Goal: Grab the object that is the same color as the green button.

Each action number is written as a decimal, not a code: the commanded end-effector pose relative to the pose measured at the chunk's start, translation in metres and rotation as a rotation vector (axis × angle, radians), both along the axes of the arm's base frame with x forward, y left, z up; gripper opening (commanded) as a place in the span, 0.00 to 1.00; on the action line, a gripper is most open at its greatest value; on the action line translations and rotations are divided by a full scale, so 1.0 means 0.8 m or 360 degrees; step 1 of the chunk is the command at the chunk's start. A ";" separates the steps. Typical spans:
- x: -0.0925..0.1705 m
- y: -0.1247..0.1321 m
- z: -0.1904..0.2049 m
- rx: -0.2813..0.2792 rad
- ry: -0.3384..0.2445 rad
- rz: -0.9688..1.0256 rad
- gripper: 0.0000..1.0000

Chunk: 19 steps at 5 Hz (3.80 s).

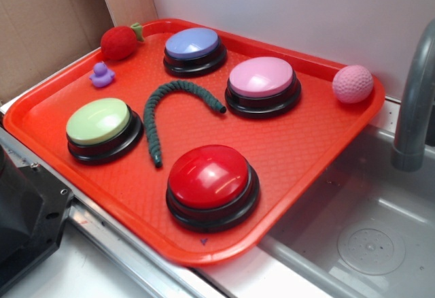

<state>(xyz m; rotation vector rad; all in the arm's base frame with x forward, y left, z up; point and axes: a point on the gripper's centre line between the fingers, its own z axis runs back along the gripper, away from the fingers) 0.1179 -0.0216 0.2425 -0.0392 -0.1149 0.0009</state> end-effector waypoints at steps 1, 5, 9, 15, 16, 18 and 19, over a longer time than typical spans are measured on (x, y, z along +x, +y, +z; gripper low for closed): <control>0.000 0.000 0.000 0.0000 0.0000 0.0000 1.00; 0.110 0.058 -0.151 0.0283 0.0088 0.0070 1.00; 0.164 0.099 -0.261 0.0311 0.0221 0.0152 1.00; 0.159 0.077 -0.251 0.0259 0.0148 -0.0065 0.00; 0.148 0.063 -0.190 0.0226 0.0045 -0.0099 0.00; 0.143 0.062 -0.101 0.0158 -0.0010 0.0075 0.00; 0.145 0.044 -0.042 0.0166 -0.0019 0.0045 0.00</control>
